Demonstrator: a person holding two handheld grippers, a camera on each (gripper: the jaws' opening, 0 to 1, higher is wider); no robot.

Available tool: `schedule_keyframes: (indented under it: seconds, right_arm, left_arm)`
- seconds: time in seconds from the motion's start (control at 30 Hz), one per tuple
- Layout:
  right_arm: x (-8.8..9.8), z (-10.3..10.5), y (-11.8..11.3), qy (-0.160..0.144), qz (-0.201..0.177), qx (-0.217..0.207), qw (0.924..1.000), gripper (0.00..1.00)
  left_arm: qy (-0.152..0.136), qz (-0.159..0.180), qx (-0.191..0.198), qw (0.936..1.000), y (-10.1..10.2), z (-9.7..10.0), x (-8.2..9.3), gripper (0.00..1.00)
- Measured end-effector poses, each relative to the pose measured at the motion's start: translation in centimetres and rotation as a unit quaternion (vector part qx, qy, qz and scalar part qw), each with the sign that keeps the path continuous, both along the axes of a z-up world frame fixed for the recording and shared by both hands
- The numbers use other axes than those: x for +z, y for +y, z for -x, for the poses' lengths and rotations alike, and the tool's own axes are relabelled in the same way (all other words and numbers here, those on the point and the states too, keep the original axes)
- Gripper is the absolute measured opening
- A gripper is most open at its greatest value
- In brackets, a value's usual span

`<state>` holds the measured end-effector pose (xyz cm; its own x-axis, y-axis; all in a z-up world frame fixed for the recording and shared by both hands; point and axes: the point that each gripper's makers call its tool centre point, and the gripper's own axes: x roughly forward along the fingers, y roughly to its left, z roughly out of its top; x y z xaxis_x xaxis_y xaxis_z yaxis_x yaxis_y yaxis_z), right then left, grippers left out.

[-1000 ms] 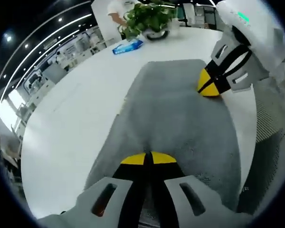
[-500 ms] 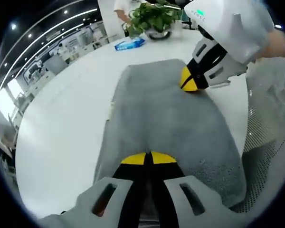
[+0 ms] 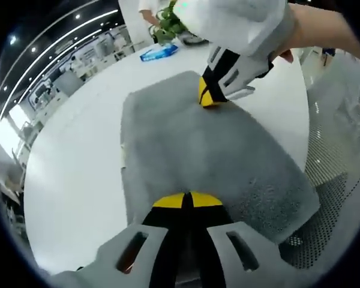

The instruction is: Open the folded towel by lifting each exposed corner and separating the folded layers until the towel lies flat within the target outline without major curled edges

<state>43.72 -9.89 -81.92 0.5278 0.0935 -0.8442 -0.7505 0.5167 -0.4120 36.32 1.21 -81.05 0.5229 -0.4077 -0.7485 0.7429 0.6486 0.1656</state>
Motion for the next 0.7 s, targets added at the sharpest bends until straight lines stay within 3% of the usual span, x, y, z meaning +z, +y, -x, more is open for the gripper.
schedule_keyframes:
  seconds: [0.2,0.3,0.4,0.53,0.63,0.7]
  right_arm:
    - [-0.1,-0.9,0.7,-0.001,0.054,0.038,0.9978,0.0]
    - [0.0,-1.2,0.9,0.001,0.056,0.046,0.9973,0.0]
    - [0.0,-1.4,0.9,0.004,0.03,0.041,0.9987,0.0]
    - [0.0,-1.4,0.8,0.029,-0.047,0.003,0.9985,0.0]
    - [0.1,-1.6,0.9,0.045,-0.075,-0.013,0.9961,0.0]
    - [0.1,-2.2,1.1,0.039,-0.083,-0.009,0.9957,0.0]
  left_arm:
    - [0.013,0.013,0.003,0.9998,-0.2,0.6,0.0,0.01]
    - [0.015,0.021,0.011,0.9996,-0.3,0.7,0.0,0.01]
    - [0.006,0.014,0.008,0.9998,-0.5,0.9,0.0,0.01]
    - [0.003,0.011,0.003,0.9999,-0.7,1.2,0.1,0.01]
    - [0.0,0.015,-0.002,0.9999,-0.7,1.1,0.1,0.01]
    - [0.014,0.027,0.004,0.9995,-0.7,0.9,0.1,0.01]
